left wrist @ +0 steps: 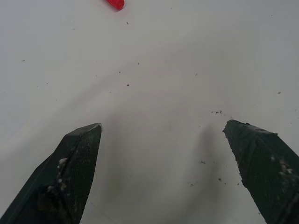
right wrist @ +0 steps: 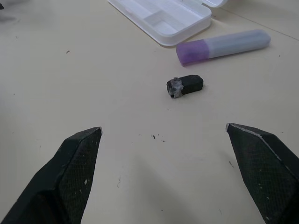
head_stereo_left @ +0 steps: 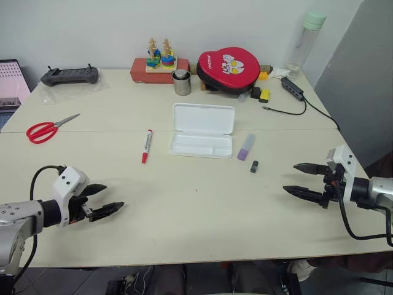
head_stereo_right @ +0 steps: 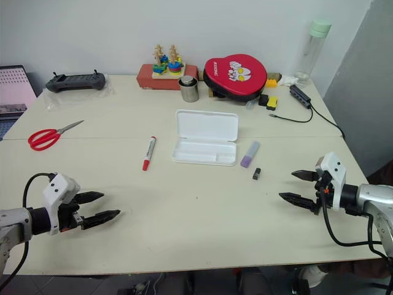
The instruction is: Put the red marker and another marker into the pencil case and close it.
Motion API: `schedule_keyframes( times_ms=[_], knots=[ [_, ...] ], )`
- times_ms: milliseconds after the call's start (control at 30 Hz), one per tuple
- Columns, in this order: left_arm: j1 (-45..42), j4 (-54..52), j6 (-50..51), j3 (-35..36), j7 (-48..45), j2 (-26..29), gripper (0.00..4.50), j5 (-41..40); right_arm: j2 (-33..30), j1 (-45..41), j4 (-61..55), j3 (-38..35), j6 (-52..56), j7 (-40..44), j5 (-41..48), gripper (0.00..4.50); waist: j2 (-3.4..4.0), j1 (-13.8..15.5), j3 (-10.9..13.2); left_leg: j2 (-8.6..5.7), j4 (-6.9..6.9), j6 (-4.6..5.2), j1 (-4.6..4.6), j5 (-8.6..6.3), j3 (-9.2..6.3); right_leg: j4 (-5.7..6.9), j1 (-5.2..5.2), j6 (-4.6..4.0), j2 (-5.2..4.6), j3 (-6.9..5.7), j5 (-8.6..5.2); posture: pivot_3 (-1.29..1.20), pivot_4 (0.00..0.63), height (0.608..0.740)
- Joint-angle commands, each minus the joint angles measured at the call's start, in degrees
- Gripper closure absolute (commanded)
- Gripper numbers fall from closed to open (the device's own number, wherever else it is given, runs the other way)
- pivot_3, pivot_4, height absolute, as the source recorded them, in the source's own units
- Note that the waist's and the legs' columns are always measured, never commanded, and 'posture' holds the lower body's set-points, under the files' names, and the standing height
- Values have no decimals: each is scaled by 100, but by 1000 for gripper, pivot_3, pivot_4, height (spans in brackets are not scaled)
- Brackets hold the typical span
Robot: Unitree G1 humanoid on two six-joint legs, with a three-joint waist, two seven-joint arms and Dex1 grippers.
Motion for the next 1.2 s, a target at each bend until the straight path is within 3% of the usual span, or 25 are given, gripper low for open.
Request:
schedule_keyframes(
  times_ms=[33,933,1033,1200],
  knots=[
    [5,-195,53,214,-69,24,6,-155,-2,-84,-68,-65,-28,28,45,26,0,-2,0,0,0,0,0,0,0,0,0,-1,0,0,-1,0,150,740],
    [-139,-224,68,137,148,-53,6,-110,-23,-195,20,-56,151,55,155,26,0,-3,0,0,0,0,1,0,-1,4,0,-1,0,-1,0,0,150,740],
    [-514,-487,326,137,380,-285,6,-430,-45,-557,69,102,298,83,167,26,2,0,1,0,0,0,1,0,0,4,1,-1,0,-1,0,0,150,740],
    [-1845,-1123,326,-409,1173,-1405,6,-714,395,-2176,519,935,654,81,-14,26,4,-2,4,1,24,-2,2,3,0,9,7,21,2,0,21,0,150,740]
  ],
)
